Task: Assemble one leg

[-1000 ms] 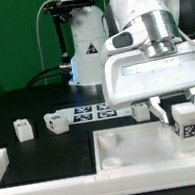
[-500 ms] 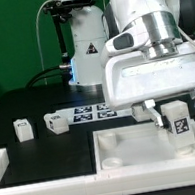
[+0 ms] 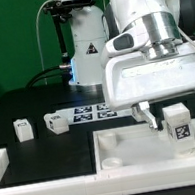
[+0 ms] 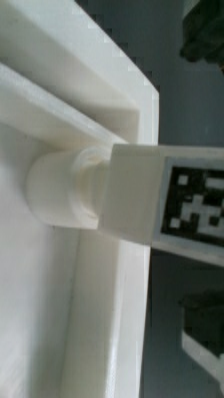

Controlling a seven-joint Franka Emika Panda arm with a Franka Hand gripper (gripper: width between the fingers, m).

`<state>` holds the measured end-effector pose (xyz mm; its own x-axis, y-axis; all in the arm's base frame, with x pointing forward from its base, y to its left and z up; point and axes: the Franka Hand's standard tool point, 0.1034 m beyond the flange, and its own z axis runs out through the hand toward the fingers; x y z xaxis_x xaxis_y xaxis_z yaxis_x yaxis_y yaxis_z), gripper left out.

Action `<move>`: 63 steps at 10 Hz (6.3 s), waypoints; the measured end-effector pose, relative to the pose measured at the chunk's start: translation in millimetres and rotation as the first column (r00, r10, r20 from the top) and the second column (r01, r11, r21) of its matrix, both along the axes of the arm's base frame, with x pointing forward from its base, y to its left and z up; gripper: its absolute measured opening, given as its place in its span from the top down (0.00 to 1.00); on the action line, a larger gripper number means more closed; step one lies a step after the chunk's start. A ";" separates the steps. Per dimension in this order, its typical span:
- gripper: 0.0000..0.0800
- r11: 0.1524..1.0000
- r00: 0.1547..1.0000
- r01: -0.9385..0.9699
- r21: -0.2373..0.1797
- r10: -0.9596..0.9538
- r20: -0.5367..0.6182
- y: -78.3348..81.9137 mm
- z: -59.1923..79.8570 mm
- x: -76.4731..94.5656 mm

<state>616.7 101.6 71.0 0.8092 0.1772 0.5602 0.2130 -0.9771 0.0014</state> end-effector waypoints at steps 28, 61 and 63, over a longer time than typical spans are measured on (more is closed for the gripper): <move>0.64 0.934 0.756 0.357 0.001 -0.288 -0.588 2.2 1.9 14.5; 0.64 0.831 0.693 0.556 0.003 -0.462 -0.553 14.0 2.7 13.4; 0.64 0.668 0.545 0.744 0.002 -0.605 -0.581 11.8 2.0 14.3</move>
Offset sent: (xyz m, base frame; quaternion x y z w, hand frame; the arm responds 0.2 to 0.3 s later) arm -0.0042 -0.0124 0.0220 -0.0311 -0.0082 0.0037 0.9995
